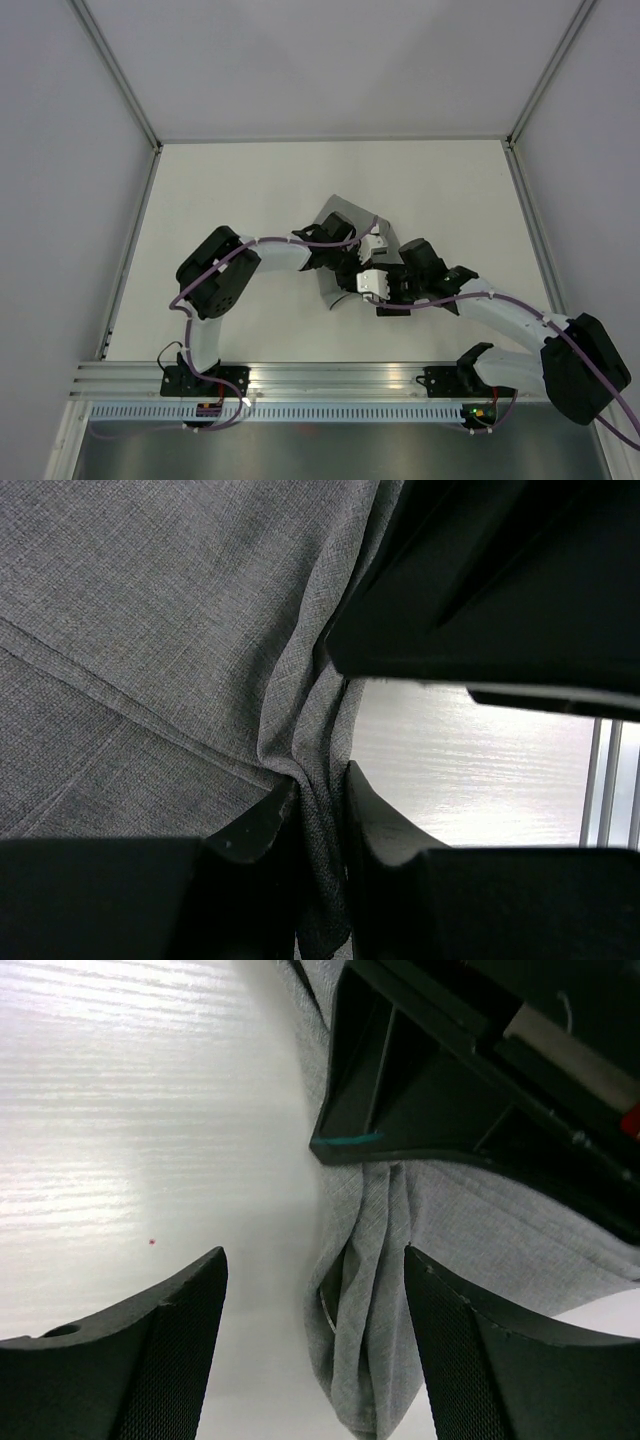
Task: Fold the napkin, place the utensils inside, and roll it up
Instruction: Roll the napkin with the utensil
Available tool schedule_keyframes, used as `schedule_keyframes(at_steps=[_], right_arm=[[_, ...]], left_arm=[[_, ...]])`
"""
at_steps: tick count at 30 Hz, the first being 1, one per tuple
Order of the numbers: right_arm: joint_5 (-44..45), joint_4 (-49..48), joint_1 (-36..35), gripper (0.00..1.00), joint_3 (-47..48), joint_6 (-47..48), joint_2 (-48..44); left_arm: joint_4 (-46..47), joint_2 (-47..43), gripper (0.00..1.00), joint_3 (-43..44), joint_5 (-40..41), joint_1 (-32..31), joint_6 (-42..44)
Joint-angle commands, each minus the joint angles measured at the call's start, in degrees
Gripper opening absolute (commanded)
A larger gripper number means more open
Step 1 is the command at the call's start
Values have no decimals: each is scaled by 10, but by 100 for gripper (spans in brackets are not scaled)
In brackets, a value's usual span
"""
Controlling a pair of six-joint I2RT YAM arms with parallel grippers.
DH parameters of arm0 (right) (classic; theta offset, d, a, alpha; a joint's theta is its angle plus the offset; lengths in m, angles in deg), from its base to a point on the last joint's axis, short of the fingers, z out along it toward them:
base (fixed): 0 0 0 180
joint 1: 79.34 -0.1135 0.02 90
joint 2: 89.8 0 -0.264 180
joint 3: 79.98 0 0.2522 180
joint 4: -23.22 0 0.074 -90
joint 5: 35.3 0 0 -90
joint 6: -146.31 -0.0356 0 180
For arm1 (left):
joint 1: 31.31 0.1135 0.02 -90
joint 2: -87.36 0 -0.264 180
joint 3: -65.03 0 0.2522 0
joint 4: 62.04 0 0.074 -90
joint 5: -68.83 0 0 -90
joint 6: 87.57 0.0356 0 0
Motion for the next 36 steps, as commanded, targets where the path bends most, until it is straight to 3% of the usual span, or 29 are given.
schedule_keyframes(at_steps=[1,4,16,18,25,29,32,36], right_arm=[[42,-72,-17,77,-3,-9,9],[64,-115,-21,77,-21,-9,14],[85,-114,-22,74,-11,22,93],[90,-114,-22,68,-12,24,98],[101,-123,-22,34,-25,22,94],[102,-119,-22,25,-22,19,93],[95,-104,-22,18,-11,13,92],[87,-62,-21,9,7,8,93]], left_arm=[[-47,28,2,10,-3,4,26],[-56,31,2,17,-8,5,27],[-59,38,2,23,-14,8,32],[-60,38,2,24,-14,8,32],[-59,39,2,25,-16,8,33],[-59,37,2,27,-15,8,29],[-52,32,7,25,-17,10,24],[-20,6,22,10,-20,25,1]])
